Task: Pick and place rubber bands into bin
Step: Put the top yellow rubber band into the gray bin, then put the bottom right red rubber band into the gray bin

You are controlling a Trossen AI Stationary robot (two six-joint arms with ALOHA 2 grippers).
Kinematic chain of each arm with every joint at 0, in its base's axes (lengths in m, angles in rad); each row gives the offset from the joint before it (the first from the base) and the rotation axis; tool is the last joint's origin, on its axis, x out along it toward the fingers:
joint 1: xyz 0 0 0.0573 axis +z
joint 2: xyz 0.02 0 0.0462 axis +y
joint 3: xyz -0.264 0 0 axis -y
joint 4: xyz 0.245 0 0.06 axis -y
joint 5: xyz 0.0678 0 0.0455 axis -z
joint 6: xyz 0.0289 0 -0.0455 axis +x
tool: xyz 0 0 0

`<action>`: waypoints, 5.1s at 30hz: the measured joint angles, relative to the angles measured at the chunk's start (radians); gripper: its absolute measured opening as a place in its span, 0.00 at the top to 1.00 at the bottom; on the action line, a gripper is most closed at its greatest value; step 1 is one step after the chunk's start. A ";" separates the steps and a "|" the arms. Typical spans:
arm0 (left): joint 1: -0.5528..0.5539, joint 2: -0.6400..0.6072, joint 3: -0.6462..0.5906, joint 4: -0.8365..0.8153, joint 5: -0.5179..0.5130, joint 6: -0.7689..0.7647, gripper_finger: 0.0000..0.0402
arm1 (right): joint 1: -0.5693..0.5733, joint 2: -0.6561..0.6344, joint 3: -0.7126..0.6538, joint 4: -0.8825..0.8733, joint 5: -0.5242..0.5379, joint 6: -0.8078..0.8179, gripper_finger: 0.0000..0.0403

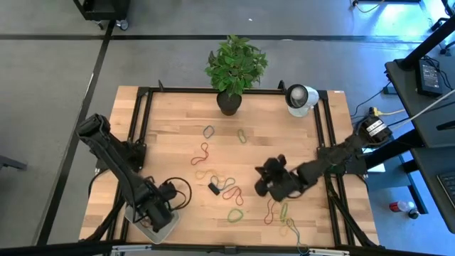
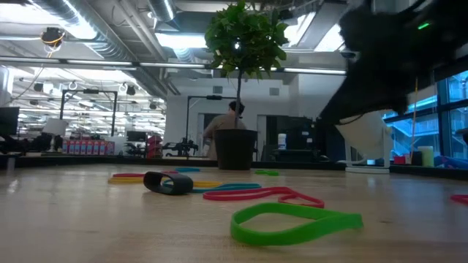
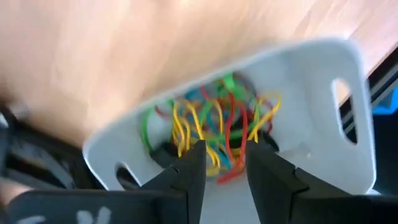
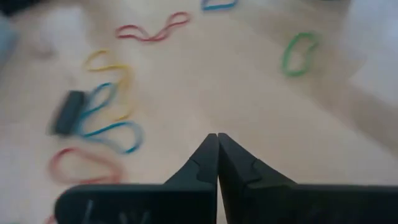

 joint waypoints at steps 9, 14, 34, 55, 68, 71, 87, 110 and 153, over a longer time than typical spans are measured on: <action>0.066 -0.023 0.001 0.020 -0.232 0.291 0.83 | 0.240 0.089 0.000 0.137 0.066 0.170 0.99; 0.147 -0.019 0.000 0.204 -0.247 0.500 0.84 | 0.292 0.143 0.000 0.196 0.071 0.214 1.00; 0.494 0.270 0.001 0.594 -0.238 1.116 0.49 | 0.316 0.198 0.000 0.203 0.087 0.127 0.99; 0.630 0.341 -0.114 0.540 -0.143 1.087 0.84 | 0.290 0.249 0.000 0.207 -0.008 -0.124 0.99; 0.592 0.213 -0.054 0.409 -0.197 1.012 0.99 | 0.222 0.183 -0.005 0.198 -0.105 -0.423 0.99; 0.589 0.153 -0.058 0.347 -0.211 1.001 0.99 | 0.247 0.153 -0.049 0.213 -0.064 -0.422 0.99; 0.437 -0.147 -0.055 0.151 -0.239 0.568 1.00 | 0.244 -0.214 -0.497 0.755 -0.020 -0.654 0.99; -0.149 -0.142 -0.106 0.129 -0.103 -0.482 1.00 | 0.237 -0.263 -0.586 0.753 -0.017 -0.655 0.99; 0.145 -0.094 -0.142 0.163 -0.498 0.281 0.75 | 0.143 -0.262 -0.558 0.875 -0.018 -0.791 0.99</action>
